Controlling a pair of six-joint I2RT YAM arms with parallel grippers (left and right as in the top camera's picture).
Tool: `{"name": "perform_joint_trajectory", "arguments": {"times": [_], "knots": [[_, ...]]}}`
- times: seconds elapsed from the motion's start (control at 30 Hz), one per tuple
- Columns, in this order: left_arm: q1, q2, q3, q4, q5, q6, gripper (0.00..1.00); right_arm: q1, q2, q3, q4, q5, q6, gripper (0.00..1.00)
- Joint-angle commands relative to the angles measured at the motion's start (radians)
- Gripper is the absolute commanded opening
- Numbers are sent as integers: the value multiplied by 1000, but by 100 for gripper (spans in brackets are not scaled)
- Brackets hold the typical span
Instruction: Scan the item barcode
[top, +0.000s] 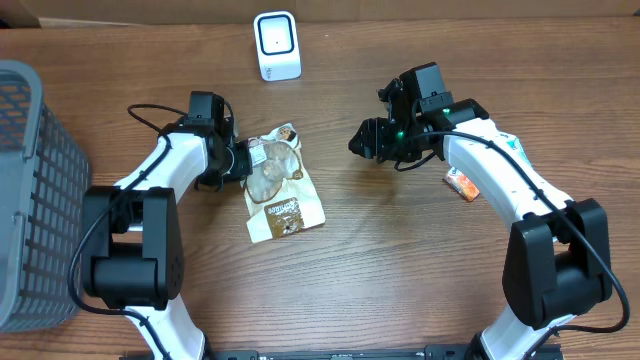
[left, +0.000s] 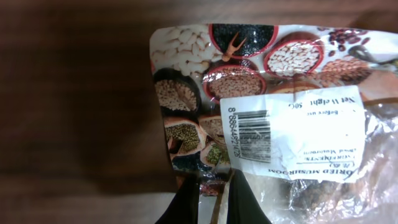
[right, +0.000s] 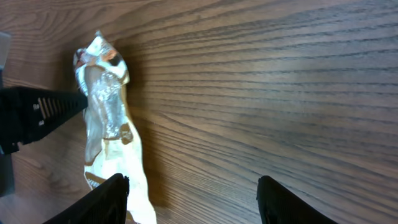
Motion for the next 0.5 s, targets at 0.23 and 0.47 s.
{"name": "perform_joint_trajectory", "arguments": {"times": [0.23,0.47], "knots": [[-19,108,-14,29,14,46,4,53,114,-7,99,-172,-2,68],[-19,108,-14,24,19,46,4,52,249,-7,163,-368,-3,72]]}}
